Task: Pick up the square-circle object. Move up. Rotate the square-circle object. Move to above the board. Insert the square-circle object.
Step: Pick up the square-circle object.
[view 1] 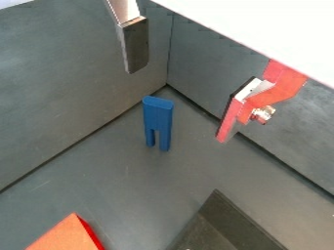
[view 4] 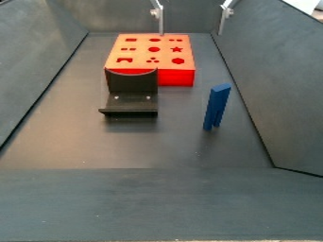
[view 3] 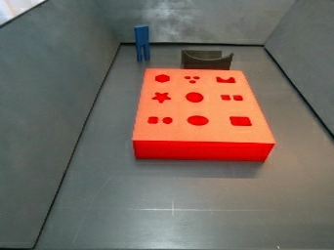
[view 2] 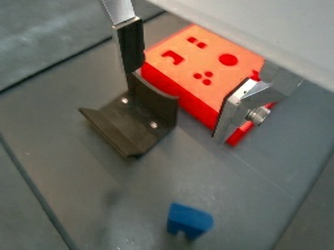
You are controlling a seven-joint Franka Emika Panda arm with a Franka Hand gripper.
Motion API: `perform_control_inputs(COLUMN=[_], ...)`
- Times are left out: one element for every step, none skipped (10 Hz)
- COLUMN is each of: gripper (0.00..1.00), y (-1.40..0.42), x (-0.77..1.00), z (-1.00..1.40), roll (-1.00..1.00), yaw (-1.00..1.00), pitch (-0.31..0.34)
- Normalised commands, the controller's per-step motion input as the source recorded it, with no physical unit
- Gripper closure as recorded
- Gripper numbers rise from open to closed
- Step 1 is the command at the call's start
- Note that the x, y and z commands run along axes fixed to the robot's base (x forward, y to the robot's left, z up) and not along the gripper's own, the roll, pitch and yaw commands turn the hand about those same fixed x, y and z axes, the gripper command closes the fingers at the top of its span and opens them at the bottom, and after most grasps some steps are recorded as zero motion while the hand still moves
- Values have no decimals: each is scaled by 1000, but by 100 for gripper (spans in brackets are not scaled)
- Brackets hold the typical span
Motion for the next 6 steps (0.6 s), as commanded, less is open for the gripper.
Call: perform_control_inputs(gripper=[0,0,0,0,0,0], y=[226,217,174,103,0,31], x=[-534,-534,-549,-491,-349,0], z=[-331,-337,-354,-331,-229,-286], roll=[0,0,0,-43,-156,-304], yaw=[-631,-637,-669,-700,-720,-609], pitch=[0,0,0,0,-87,-210])
